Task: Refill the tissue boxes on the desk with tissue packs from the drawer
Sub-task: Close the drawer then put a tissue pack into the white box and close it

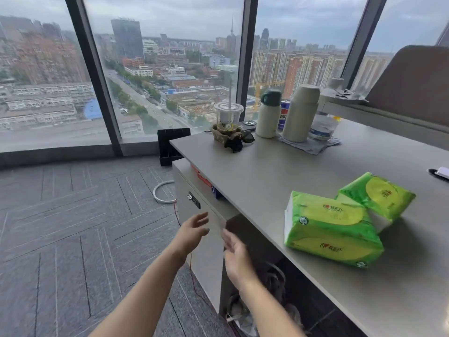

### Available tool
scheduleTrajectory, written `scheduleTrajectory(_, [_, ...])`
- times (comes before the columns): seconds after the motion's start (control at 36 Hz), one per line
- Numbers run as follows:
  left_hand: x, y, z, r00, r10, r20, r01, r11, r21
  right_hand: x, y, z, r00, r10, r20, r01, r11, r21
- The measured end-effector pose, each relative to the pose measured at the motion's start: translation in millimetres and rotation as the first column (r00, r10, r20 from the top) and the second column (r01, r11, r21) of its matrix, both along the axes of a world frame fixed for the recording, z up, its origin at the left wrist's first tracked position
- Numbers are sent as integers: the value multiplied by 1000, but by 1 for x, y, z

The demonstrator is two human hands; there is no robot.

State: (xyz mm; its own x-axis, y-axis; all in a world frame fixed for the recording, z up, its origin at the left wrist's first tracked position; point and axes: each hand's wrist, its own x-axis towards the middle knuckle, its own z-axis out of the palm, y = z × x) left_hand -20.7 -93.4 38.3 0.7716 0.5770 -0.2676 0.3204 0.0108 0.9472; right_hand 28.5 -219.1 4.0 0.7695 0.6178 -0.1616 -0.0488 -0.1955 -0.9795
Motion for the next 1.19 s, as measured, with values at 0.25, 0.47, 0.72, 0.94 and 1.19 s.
scheduleTrajectory(0.25, [-44,-15,77,950,139,281,-165,984,69,-20,-10,93,980,-21,198,-16,983,185])
scheduleTrajectory(0.47, [-42,-62,131,900,-7,435,-79,980,180,-17,-67,162,897,-107,429,-19,960,278])
scheduleTrajectory(0.72, [-6,-124,138,900,-183,395,87,965,248,5,-172,178,770,-312,556,195,946,260])
scheduleTrajectory(0.94, [23,-163,122,888,-351,297,317,935,157,22,-218,153,720,-366,590,391,916,90])
scheduleTrajectory(1.19, [33,-167,100,917,-349,196,262,893,366,25,-218,136,726,-361,585,440,898,8])
